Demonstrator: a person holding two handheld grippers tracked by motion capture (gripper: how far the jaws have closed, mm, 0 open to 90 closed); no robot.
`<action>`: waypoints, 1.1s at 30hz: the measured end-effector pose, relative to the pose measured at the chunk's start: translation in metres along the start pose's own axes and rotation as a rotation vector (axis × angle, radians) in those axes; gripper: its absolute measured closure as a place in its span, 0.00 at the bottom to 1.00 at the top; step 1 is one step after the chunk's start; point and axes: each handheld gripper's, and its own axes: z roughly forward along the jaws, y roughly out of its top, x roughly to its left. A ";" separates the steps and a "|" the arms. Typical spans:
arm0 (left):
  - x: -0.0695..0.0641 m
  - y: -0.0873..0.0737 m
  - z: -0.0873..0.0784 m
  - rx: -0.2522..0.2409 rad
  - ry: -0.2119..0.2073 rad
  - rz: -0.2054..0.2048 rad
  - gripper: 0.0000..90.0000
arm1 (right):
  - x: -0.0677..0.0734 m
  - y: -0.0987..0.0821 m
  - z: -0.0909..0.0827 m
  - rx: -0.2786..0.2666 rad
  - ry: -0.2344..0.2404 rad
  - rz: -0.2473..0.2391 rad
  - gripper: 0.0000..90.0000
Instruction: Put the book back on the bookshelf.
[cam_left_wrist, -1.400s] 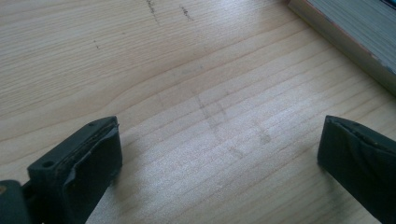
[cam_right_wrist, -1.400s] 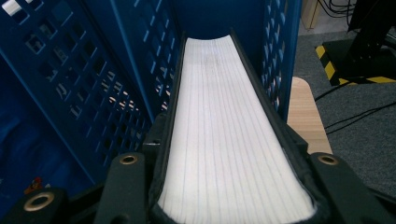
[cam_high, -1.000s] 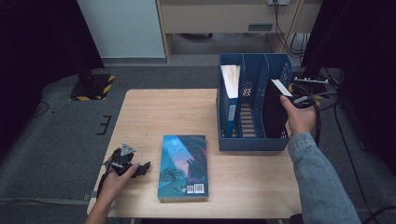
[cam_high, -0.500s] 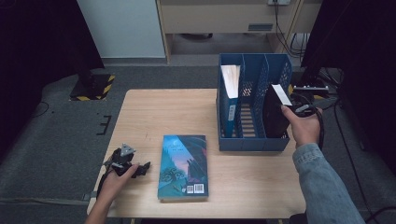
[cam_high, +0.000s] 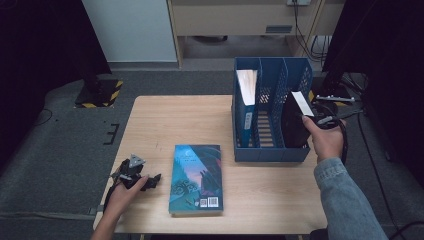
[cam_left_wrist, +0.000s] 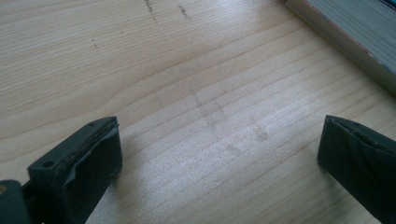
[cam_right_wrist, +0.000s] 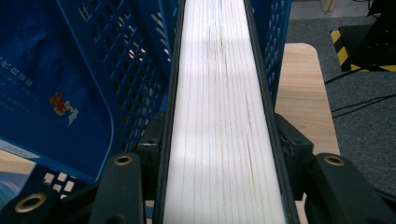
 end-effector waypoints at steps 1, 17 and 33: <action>0.000 0.000 0.000 0.000 0.000 0.000 0.00 | 0.002 0.000 0.001 0.003 0.004 0.006 0.53; 0.000 0.000 0.000 0.000 0.000 -0.001 0.00 | 0.004 0.002 0.006 0.000 0.027 0.060 0.48; -0.001 0.000 0.000 0.000 0.002 -0.003 0.00 | 0.009 0.007 0.013 0.022 0.028 0.071 0.46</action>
